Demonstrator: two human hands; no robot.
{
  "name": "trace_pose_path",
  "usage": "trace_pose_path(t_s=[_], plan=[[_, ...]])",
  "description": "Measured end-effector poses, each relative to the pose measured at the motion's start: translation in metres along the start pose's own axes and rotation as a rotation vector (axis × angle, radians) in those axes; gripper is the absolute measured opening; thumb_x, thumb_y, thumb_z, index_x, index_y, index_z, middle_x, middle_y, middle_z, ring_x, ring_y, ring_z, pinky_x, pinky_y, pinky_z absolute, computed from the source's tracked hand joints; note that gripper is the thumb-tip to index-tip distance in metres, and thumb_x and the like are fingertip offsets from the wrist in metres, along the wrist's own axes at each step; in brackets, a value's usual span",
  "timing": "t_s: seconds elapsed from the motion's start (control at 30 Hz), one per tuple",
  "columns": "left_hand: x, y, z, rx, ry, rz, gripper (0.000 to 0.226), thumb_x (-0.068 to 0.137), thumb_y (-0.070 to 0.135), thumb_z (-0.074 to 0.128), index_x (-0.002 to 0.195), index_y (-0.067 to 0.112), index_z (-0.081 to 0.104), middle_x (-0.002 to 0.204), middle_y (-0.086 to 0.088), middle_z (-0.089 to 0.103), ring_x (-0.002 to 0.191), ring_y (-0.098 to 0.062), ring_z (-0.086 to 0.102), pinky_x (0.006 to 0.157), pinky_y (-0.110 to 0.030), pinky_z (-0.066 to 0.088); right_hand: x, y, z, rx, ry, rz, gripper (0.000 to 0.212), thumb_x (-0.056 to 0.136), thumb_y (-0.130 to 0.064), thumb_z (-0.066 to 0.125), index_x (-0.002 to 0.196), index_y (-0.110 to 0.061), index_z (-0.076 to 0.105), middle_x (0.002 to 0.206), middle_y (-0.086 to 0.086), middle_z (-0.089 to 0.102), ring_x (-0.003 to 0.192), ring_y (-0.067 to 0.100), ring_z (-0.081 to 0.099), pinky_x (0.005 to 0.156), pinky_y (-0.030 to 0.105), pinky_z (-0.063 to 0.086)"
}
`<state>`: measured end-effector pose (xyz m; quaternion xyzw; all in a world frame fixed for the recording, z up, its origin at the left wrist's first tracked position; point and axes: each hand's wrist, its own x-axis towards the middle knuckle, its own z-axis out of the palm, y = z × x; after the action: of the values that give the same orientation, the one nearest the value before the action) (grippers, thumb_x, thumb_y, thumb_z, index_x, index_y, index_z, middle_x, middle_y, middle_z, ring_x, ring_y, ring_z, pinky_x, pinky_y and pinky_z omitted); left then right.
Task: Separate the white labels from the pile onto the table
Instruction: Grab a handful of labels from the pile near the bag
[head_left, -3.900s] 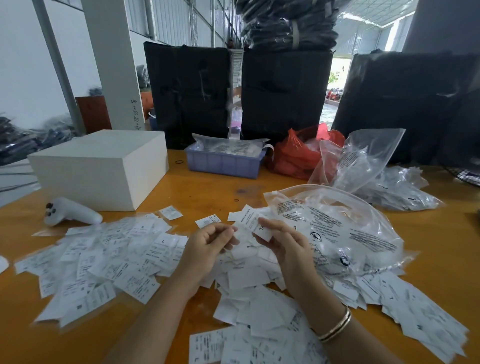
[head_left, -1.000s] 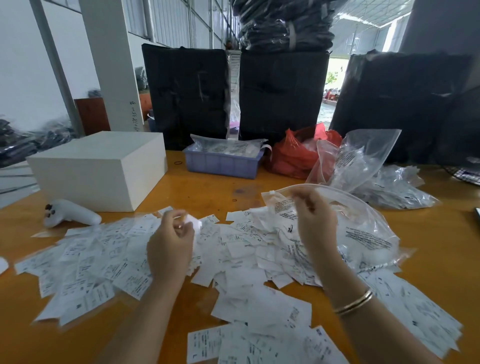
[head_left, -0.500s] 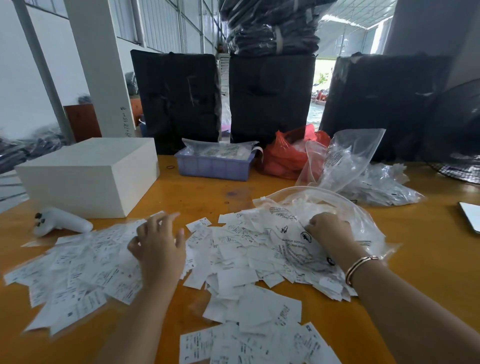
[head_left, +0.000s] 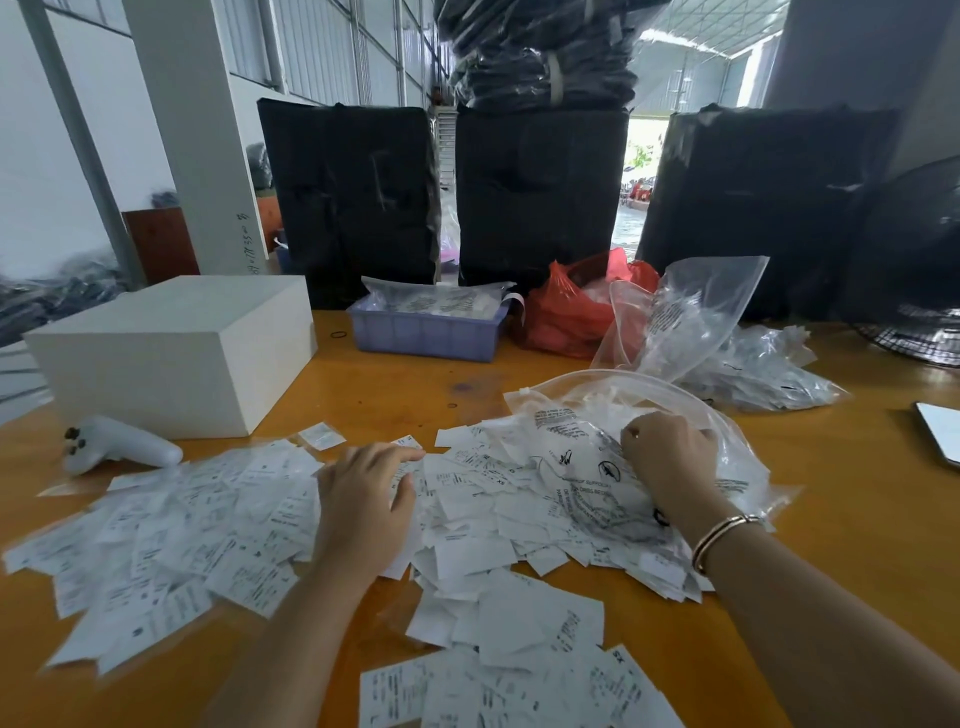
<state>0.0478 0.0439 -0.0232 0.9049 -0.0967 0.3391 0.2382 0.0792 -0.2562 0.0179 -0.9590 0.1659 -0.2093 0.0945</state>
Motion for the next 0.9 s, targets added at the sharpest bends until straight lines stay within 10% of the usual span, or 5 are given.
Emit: trace_pose_path(t_s=[0.23,0.43,0.67,0.9], plan=[[-0.001,0.012,-0.002,-0.292,-0.07,-0.072,0.021,0.092,0.017,0.06,0.101,0.037,0.061,0.108,0.02,0.054,0.107,-0.007,0.049,0.09,-0.027,0.037,-0.028,-0.04,-0.024,0.462,0.244,-0.34,0.014,0.091,-0.022,0.058,0.09,-0.014,0.069,0.094,-0.001,0.067,0.091,0.018,0.058,0.09,0.033,0.037],[-0.002,0.018,-0.011,-0.586,-0.314,-0.141,0.029,0.081,0.057,0.051,0.11,0.055,0.047,0.111,0.039,0.043,0.103,0.019,0.044,0.082,-0.008,0.035,-0.08,-0.086,-0.01,0.669,-0.099,-0.798,0.012,0.09,-0.019,0.06,0.092,-0.016,0.071,0.084,-0.016,0.06,0.077,-0.003,0.053,0.076,0.015,0.046],[0.001,0.011,-0.006,-0.634,-0.321,-0.165,0.01,0.085,0.029,0.067,0.086,0.038,0.066,0.085,0.028,0.066,0.084,0.008,0.06,0.068,-0.005,0.046,-0.091,-0.097,0.011,1.015,-0.321,-0.416,0.014,0.091,-0.02,0.06,0.093,-0.026,0.072,0.081,-0.015,0.069,0.076,-0.001,0.062,0.068,0.017,0.048],[0.0,0.003,-0.001,-0.668,-0.201,-0.272,0.012,0.088,0.03,0.063,0.079,0.037,0.067,0.081,0.023,0.067,0.081,0.006,0.06,0.065,-0.004,0.045,-0.096,-0.094,0.031,0.393,-0.224,-0.664,0.039,0.088,-0.024,0.05,0.127,-0.022,0.057,0.114,0.001,0.065,0.111,0.021,0.053,0.095,0.032,0.034]])
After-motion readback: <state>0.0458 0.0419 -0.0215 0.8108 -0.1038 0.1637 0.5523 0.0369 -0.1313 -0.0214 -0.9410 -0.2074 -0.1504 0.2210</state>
